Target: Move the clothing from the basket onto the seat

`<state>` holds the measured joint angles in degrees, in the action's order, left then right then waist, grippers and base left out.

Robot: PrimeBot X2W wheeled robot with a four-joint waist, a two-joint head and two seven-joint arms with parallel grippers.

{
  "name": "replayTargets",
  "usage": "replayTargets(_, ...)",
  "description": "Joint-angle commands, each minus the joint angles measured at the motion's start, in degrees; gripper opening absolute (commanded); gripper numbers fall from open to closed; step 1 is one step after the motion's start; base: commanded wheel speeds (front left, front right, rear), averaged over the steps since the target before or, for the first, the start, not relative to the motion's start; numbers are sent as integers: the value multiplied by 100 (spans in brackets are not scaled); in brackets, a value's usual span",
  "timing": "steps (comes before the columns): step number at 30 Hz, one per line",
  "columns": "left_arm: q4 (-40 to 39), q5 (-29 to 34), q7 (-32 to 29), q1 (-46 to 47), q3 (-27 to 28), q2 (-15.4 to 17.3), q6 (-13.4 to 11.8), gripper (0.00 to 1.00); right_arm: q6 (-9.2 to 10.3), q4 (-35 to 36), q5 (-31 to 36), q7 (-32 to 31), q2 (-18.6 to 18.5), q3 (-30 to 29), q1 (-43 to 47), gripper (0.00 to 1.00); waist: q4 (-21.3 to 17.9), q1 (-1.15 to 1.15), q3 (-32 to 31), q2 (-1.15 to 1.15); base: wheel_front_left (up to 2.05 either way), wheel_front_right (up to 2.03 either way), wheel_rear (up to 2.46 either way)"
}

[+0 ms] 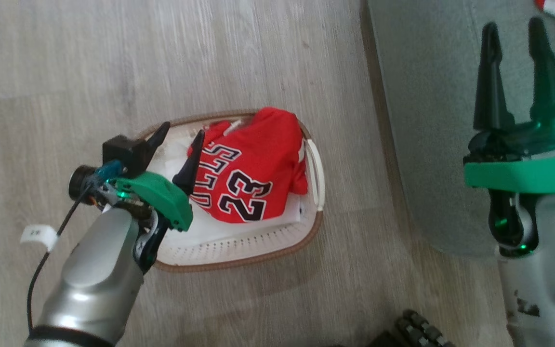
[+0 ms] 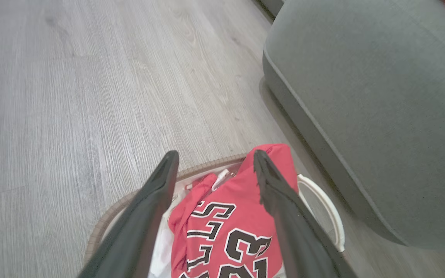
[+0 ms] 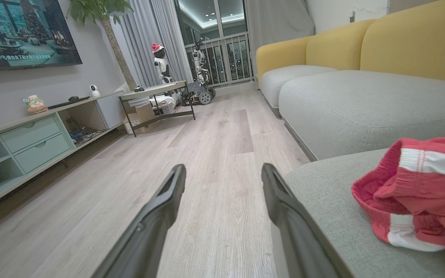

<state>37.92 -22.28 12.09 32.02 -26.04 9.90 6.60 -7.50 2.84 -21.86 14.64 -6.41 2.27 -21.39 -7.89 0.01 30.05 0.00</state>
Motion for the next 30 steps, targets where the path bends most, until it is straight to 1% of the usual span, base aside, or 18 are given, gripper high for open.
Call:
replayTargets(1,0,60,9,184,92,60,25,100,1,244,61,36,68,116,-100,100,-135,-1,248,0,0,0,0)
replayTargets(6,758,-33,-33,608,-171,-6,74,100,1,467,146,36,110,134,-329,100,-255,-1,645,0,0,0,0)
replayTargets(7,1023,-77,-41,777,-305,-18,82,100,1,607,177,36,129,139,-414,100,-309,-1,804,0,0,0,0)
replayTargets(11,1382,-296,-122,1046,-717,-16,86,100,1,905,246,36,158,87,-590,100,-429,-1,1102,0,0,0,0)
replayTargets(17,1697,-738,-307,1438,-1311,32,88,100,1,1251,263,36,218,40,-845,100,-611,-1,1541,0,0,0,0)
replayTargets(22,1941,-1177,-532,1723,-1652,87,88,100,1,1476,259,36,279,66,-1039,100,-766,-1,1828,0,0,0,0)
replayTargets(25,2115,-1321,-751,1882,-1909,139,88,100,1,1587,262,36,308,106,-1077,100,-852,-1,1969,0,0,0,0)
replayTargets(27,2158,-1406,-820,1930,-1959,132,88,100,1,1615,265,36,316,111,-1077,100,-878,-1,2023,0,0,0,0)
replayTargets(28,2248,-1523,-1024,2036,-2110,135,88,100,1,1656,265,36,330,123,-1077,100,-932,-1,2134,0,0,0,0)
replayTargets(30,2305,-1618,-1166,2142,-2262,158,88,100,1,1682,270,36,339,150,-1079,100,-976,-1,2218,0,0,0,0)
